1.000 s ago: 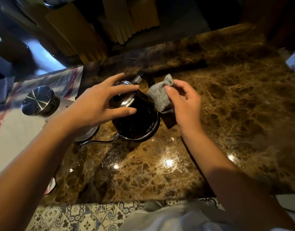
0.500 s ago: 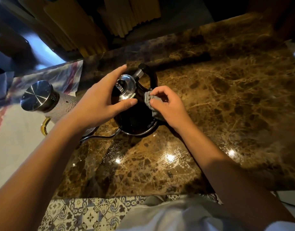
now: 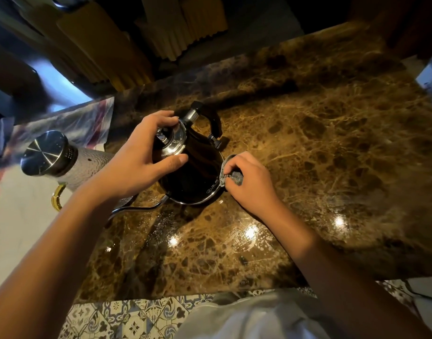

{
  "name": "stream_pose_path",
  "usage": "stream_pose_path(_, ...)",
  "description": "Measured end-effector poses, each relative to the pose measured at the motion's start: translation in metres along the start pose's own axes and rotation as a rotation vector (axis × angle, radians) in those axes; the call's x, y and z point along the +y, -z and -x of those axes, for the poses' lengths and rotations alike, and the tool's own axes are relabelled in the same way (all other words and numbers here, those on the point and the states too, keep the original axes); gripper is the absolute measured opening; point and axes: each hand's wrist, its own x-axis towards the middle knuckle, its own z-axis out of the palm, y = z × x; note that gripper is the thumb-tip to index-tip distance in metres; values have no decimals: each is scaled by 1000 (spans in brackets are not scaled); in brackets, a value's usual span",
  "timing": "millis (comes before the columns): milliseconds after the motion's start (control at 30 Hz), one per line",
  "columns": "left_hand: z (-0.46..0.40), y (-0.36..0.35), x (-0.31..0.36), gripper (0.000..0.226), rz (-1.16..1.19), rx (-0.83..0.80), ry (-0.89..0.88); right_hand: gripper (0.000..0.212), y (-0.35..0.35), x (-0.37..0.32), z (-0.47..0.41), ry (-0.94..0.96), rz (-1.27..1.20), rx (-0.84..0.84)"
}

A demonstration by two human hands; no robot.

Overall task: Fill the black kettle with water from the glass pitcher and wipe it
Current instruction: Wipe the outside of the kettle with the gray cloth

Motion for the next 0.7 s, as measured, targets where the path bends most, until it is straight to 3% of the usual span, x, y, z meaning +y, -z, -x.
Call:
stream_pose_path(67, 1, 0, 1, 78, -7, 4, 2, 23, 2, 1, -4, 1, 79, 27)
stream_pose_path(167, 1, -1, 2, 77, -10, 4, 4, 36, 9, 4, -11, -52, 273, -78)
stream_pose_path(233, 1, -1, 1, 76, -2, 4, 2, 25, 12, 3, -19, -73, 312, -118)
stream_pose_path(367, 0, 4, -2, 64, 53, -39, -33, 17, 28, -14, -41, -209, -81, 15)
stream_pose_path(467, -4, 7, -3, 58, 114, -93, -51, 18, 35, -47, -56, -45, -280, 131)
stream_pose_path(567, -6, 6, -3, 60, 106, -105, -67, 12, 25, -66, -64, 58, -305, 143)
stream_pose_path(700, -5, 3, -1, 58, 79, -61, -57, 8, 11, -42, -59, -14, -216, 140)
